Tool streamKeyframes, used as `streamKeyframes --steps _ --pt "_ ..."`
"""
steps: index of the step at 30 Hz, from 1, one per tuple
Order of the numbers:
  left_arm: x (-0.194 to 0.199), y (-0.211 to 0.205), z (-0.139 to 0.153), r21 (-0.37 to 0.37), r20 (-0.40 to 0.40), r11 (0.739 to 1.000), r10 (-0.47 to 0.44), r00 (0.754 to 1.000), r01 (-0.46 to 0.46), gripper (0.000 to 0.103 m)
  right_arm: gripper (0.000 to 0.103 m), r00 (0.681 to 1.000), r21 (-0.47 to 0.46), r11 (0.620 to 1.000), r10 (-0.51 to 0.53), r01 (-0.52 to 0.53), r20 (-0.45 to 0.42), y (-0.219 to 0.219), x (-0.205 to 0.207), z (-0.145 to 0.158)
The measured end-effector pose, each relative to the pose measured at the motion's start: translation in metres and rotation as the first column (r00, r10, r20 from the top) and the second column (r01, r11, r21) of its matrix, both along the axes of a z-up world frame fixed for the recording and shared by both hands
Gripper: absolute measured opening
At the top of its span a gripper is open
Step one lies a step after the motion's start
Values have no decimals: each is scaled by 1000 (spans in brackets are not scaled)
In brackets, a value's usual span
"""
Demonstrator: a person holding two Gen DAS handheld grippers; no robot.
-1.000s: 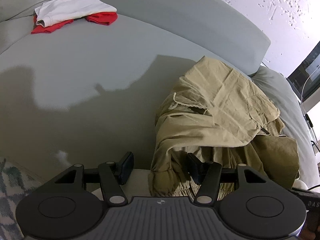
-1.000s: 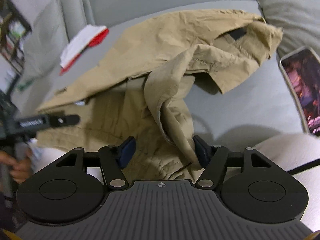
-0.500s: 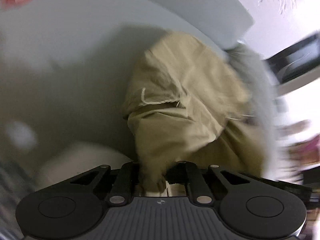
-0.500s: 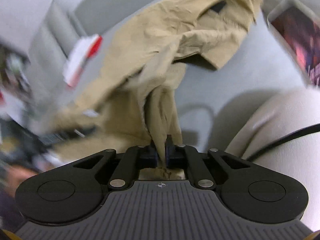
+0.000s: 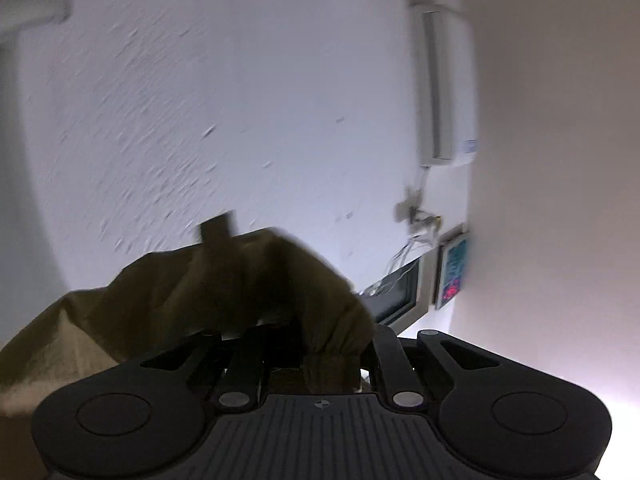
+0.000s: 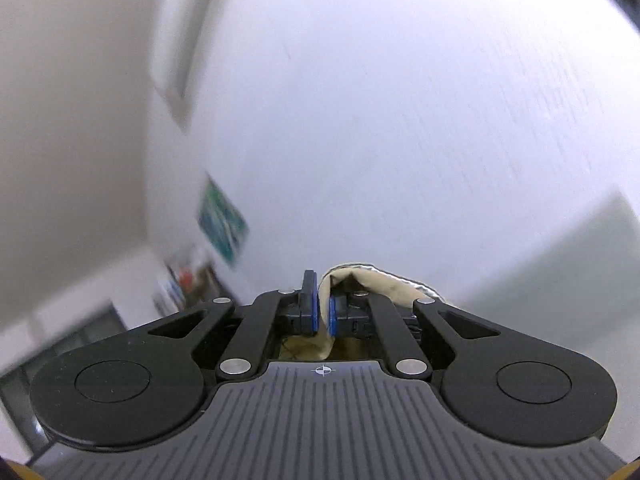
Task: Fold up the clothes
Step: 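Lift the khaki trousers high with both grippers to shake them out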
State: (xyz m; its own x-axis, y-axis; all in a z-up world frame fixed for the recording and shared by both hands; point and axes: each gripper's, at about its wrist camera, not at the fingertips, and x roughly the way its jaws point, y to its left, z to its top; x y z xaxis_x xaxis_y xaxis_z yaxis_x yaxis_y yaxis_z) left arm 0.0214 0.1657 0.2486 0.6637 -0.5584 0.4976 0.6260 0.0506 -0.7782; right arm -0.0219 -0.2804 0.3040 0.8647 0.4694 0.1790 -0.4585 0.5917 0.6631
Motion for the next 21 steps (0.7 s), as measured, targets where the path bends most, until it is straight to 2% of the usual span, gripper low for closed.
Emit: streamKeyframes --steps 3,7,8,10,11,14,17,21 --pt "-29 -9 33 122 100 981 138 985 -149 10 5 1000 -34 999 -20 20 -4 11 -9 33" --pt "-57 -21 50 205 186 917 307 933 -342 10 4 987 -59 995 -70 79 142 24 -36 62" --pt "-56 -23 51 223 179 902 334 925 -369 10 4 987 -90 991 -87 100 133 30 -37 67" --pt "-53 -25 51 258 167 870 389 906 -420 10 4 995 -160 982 -96 100 31 43 -23 74" --pt "-51 -25 51 271 175 854 411 895 -445 10 4 997 -147 986 -78 79 10 44 -18 74" --pt "-50 -23 56 294 216 817 449 867 -497 10 4 998 -111 992 -49 54 49 44 -10 77" --pt "-54 -16 62 310 253 804 445 859 -508 10 4 996 -115 993 -16 25 82 50 -1 80" --pt "-64 -5 55 389 221 795 410 885 -465 10 4 997 -155 987 -41 51 65 54 5 79"
